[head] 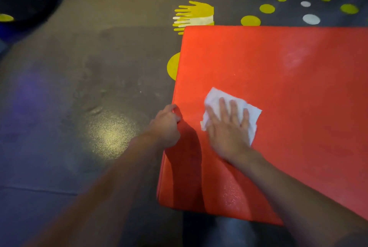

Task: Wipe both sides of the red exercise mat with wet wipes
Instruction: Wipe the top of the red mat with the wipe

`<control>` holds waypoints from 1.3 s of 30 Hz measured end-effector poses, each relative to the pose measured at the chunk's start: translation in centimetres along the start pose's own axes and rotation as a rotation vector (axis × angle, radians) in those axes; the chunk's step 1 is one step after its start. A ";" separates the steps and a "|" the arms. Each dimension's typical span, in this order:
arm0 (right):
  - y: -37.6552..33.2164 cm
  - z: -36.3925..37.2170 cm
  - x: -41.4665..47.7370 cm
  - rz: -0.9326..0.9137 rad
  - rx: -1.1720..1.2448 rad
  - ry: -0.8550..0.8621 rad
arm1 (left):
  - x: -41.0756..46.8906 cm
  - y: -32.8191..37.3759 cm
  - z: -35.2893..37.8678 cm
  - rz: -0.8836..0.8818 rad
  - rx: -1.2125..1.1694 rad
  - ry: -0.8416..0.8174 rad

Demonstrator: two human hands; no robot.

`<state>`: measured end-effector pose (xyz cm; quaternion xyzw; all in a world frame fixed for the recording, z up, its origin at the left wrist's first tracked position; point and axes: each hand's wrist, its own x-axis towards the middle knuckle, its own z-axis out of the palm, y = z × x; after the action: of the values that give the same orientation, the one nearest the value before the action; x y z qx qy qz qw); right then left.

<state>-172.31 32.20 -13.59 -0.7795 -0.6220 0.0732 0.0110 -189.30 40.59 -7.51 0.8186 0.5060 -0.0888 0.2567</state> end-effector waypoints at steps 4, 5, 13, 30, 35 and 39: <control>-0.6 0.0 -0.7 -0.436 -0.027 -0.079 | 0.9 0.0 -0.5 -0.005 -0.074 0.005; 0.7 -0.1 0.4 -0.424 -0.056 -0.055 | 1.1 0.0 -0.7 -0.020 -0.086 0.019; -0.3 0.3 1.3 -0.465 -0.087 -0.045 | 2.1 0.3 -1.1 0.018 -0.016 0.034; -0.2 0.0 5.9 -0.330 -0.037 -0.010 | 6.5 0.4 -2.4 0.033 0.251 0.034; 3.5 -1.4 10.2 -0.109 -0.046 -0.014 | 7.5 0.4 -3.4 0.044 0.280 -0.052; -0.1 -0.1 8.4 -0.289 -0.010 -0.014 | 8.9 0.5 -3.8 0.063 0.193 0.005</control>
<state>-170.56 40.35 -14.33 -0.6813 -0.7282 0.0733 0.0130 -185.09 49.33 -7.66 0.8554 0.4696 -0.1268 0.1780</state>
